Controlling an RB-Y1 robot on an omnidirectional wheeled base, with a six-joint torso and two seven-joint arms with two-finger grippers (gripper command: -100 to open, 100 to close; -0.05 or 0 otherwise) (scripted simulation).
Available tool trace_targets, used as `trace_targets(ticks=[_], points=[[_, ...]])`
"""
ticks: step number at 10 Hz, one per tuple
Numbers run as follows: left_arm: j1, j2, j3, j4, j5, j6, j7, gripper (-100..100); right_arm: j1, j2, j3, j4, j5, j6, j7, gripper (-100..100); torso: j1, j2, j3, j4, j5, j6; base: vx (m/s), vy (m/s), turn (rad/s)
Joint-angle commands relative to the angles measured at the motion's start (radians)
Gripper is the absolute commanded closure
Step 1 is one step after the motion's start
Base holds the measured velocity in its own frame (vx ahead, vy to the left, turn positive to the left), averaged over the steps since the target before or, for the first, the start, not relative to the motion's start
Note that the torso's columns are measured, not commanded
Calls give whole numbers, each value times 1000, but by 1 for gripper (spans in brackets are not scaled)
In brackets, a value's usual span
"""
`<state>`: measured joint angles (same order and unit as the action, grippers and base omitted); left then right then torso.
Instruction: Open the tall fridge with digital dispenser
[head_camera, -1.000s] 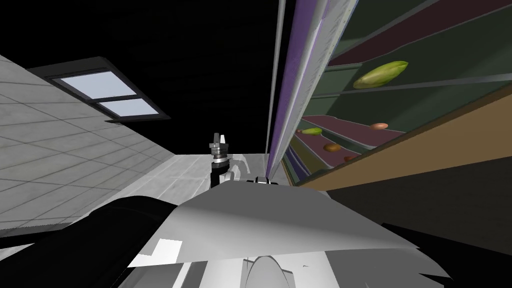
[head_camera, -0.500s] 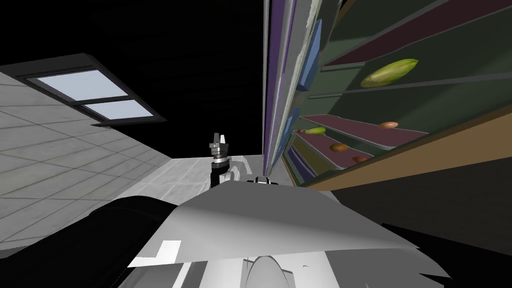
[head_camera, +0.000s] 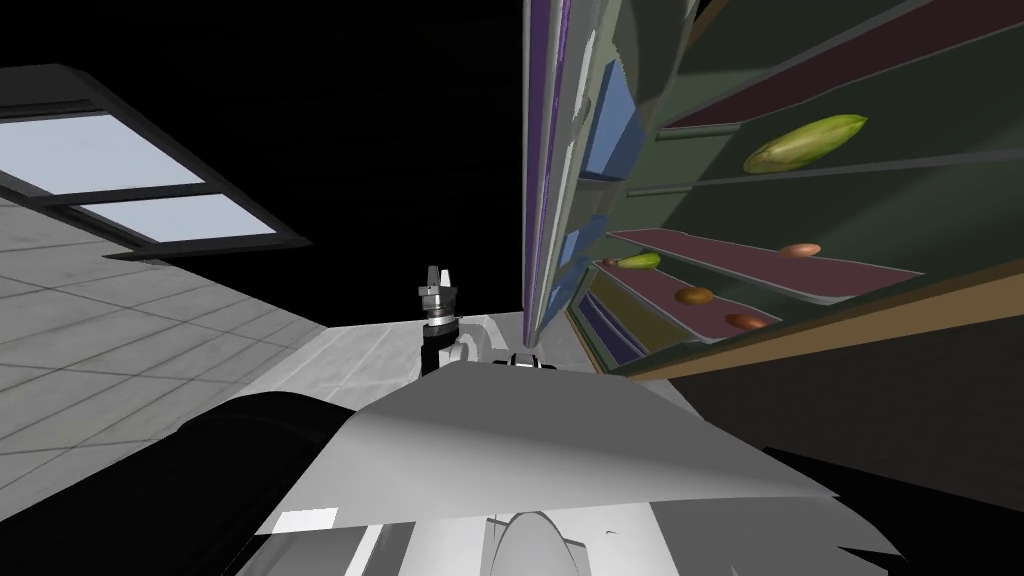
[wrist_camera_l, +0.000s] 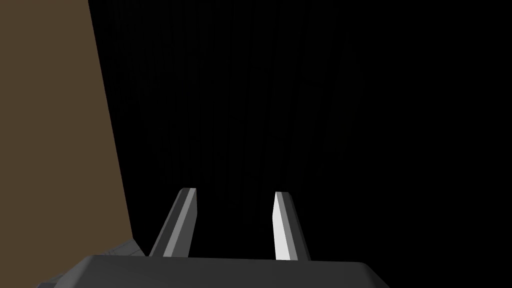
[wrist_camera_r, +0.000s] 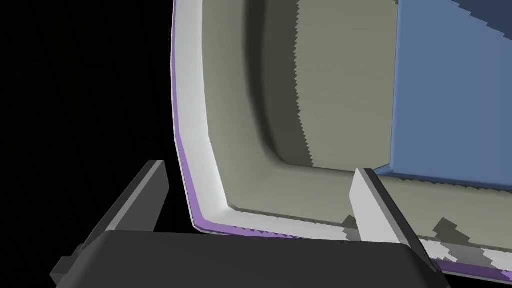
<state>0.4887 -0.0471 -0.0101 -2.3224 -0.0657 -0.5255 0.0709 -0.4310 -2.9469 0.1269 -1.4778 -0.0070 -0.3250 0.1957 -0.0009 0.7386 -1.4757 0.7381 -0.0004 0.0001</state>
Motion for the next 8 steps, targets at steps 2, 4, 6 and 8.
trace_targets(ticks=[2,4,6,8], points=[[0,0,0,0,0,0,0,0,-3,-6,26,-12,-2,-15,-8,-100,1,0,0,0,0,0,75,204,-112],[0,0,0,0,0,0,0,0,-5,-59,36,-18,-3,-22,-11,-100,2,-2,-1,-1,1,0,85,201,-80],[0,0,0,0,0,0,0,0,-6,-110,39,-20,-3,-24,-11,-100,-3,1,0,0,-1,0,26,88,-26],[0,0,0,0,0,0,0,0,-6,-165,41,-22,-4,-25,-12,-100,-5,2,2,1,-2,0,1,16,-14]])
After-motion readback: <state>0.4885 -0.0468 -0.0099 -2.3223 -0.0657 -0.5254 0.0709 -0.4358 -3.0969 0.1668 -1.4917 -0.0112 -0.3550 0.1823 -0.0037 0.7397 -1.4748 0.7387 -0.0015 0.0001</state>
